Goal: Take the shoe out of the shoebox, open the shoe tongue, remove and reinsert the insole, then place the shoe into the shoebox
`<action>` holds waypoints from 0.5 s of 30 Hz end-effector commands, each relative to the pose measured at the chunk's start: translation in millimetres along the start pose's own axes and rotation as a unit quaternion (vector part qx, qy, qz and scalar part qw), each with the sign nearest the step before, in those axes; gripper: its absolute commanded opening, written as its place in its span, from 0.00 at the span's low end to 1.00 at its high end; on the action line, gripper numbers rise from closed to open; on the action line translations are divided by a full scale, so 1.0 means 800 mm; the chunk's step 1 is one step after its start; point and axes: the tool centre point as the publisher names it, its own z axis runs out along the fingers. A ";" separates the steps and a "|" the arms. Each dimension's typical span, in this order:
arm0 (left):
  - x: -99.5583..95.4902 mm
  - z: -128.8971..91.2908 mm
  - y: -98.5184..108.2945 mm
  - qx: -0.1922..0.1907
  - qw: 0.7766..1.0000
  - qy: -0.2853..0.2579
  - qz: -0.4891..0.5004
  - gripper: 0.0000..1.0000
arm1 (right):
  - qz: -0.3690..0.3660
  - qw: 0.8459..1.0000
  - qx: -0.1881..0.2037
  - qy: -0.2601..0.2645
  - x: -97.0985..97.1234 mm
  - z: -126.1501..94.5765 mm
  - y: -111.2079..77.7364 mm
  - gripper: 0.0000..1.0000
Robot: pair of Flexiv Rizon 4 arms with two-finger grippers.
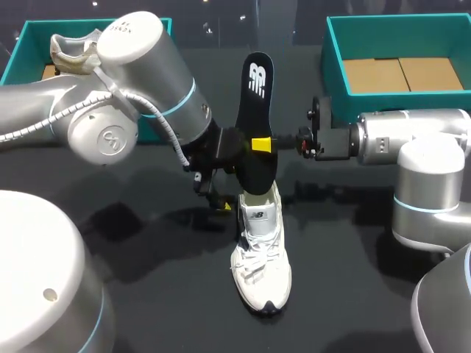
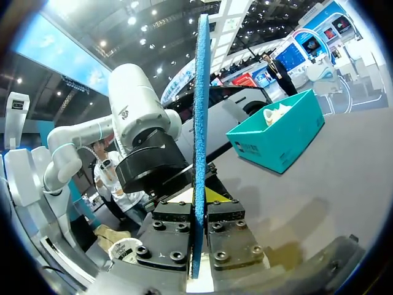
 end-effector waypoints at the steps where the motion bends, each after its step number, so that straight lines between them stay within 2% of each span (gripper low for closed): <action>1: -0.002 0.003 -0.002 -0.001 1.000 0.002 0.000 1.00 | 0.001 1.000 0.003 0.000 0.000 0.001 -0.002 0.00; 15: -0.002 0.003 -0.002 -0.001 1.000 0.002 0.000 1.00 | 0.004 1.000 0.010 0.004 -0.004 0.001 -0.010 0.00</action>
